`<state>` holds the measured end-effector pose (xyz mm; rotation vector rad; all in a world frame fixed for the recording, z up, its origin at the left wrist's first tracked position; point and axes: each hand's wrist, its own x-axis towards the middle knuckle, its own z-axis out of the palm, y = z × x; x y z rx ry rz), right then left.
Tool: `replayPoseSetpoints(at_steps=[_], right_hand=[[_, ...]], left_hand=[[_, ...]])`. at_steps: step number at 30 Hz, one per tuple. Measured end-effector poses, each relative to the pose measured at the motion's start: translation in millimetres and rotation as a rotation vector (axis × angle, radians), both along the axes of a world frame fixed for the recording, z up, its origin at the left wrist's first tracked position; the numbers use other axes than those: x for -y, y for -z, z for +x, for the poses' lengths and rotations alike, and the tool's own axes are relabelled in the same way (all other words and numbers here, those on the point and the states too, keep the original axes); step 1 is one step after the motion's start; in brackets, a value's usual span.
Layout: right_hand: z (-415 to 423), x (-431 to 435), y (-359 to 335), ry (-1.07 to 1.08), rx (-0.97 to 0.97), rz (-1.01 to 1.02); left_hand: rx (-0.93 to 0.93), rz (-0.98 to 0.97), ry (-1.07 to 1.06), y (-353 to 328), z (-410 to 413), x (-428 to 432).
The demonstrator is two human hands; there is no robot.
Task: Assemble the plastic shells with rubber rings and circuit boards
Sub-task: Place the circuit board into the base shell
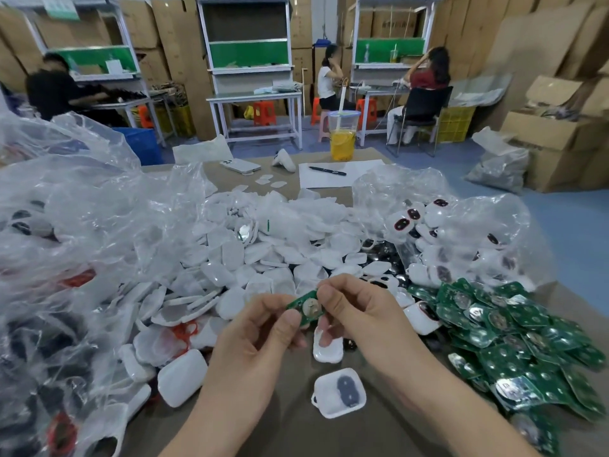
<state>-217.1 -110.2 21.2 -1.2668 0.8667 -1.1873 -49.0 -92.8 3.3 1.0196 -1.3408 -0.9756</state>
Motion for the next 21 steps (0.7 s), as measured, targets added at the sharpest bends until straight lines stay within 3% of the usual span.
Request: replayPoseSetpoints(at_steps=[5, 8, 10, 13, 17, 19, 21], right_hand=[[5, 0, -3, 0.020, 0.013, -0.062], [-1, 1, -3, 0.073, 0.035, -0.092], [-6, 0, -4, 0.084, -0.059, -0.161], [-9, -2, -3, 0.107, -0.269, -0.290], [-12, -2, -1, 0.105, -0.566, -0.434], [-13, -1, -3, 0.119, -0.540, -0.399], [-14, -2, -6, 0.148, -0.375, -0.296]], left_hand=[[-0.162, 0.045, -0.020, -11, -16, 8], [0.057, -0.030, 0.026, -15, -14, 10], [0.197, -0.079, -0.033, -14, -8, 11], [0.148, -0.069, -0.113, -13, -6, 10], [0.157, -0.065, -0.047, -11, -7, 9], [0.145, -0.044, -0.017, -10, -5, 12], [0.129, -0.026, 0.048, -10, -4, 14]])
